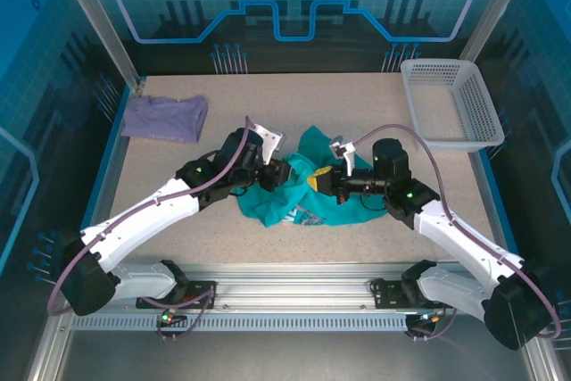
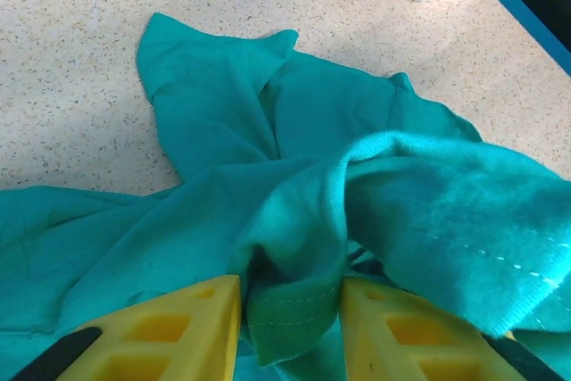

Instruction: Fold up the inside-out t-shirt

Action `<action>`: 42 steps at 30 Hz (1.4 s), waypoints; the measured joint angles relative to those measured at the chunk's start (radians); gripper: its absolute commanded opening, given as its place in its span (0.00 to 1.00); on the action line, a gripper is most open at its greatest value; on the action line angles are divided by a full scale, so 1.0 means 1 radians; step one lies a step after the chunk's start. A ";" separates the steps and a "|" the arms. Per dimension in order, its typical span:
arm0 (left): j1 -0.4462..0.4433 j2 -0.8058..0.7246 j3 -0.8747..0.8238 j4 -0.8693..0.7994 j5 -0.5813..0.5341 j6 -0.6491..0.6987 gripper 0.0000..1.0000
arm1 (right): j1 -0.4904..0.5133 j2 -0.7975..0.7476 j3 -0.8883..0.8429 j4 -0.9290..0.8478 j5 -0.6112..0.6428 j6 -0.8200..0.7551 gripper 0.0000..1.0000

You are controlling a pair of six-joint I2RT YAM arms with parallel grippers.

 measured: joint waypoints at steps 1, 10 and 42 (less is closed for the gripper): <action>0.000 0.003 0.001 0.001 0.000 0.003 0.17 | 0.000 0.000 0.000 0.000 0.000 -0.002 0.00; 0.035 -0.047 0.009 0.026 0.216 -0.103 0.00 | -0.001 -0.019 0.080 -0.211 0.174 -0.140 0.05; 0.116 -0.216 -0.115 0.249 0.562 -0.547 0.00 | 0.428 -0.021 0.163 -0.335 0.760 -0.301 0.48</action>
